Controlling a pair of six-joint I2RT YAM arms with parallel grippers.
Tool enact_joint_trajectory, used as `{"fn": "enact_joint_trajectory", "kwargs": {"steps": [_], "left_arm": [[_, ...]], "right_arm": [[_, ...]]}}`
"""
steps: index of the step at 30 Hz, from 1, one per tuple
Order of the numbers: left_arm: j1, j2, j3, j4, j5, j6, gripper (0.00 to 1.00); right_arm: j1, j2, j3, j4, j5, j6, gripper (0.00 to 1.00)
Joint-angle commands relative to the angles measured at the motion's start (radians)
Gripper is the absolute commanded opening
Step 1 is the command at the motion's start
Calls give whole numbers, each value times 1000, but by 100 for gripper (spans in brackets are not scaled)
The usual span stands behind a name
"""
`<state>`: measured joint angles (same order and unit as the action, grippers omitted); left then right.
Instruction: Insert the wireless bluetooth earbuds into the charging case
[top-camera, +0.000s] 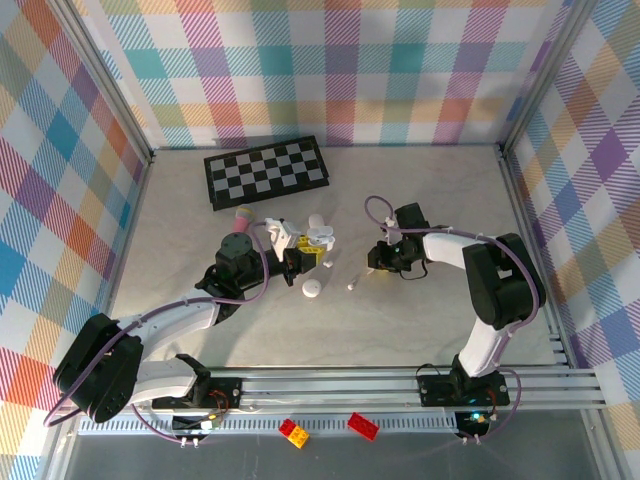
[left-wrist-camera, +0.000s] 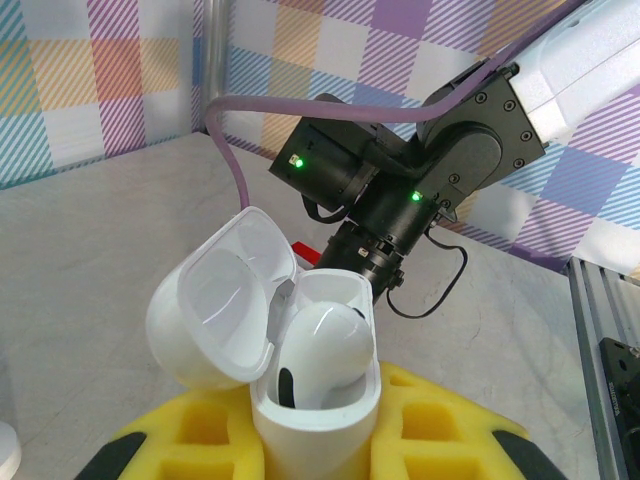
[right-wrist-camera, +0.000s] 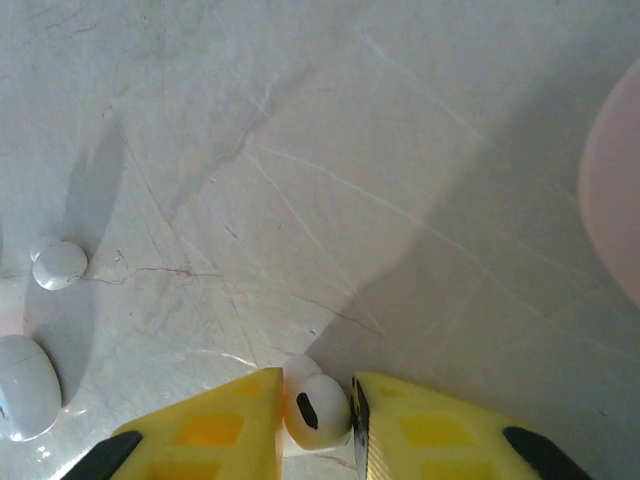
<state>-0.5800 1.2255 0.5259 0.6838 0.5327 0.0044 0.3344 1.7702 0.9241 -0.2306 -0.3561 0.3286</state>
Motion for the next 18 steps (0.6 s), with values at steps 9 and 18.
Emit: {"fn": "enact_joint_trajectory", "kwargs": {"steps": [9,18], "left_arm": [[6,1,-4,35,19,11,4],[6,25,9,26,40,12,4]], "right_arm": [[2,-159,-71,58,78,-58,21],[49,-449,-134,127,159,-132,21]]}}
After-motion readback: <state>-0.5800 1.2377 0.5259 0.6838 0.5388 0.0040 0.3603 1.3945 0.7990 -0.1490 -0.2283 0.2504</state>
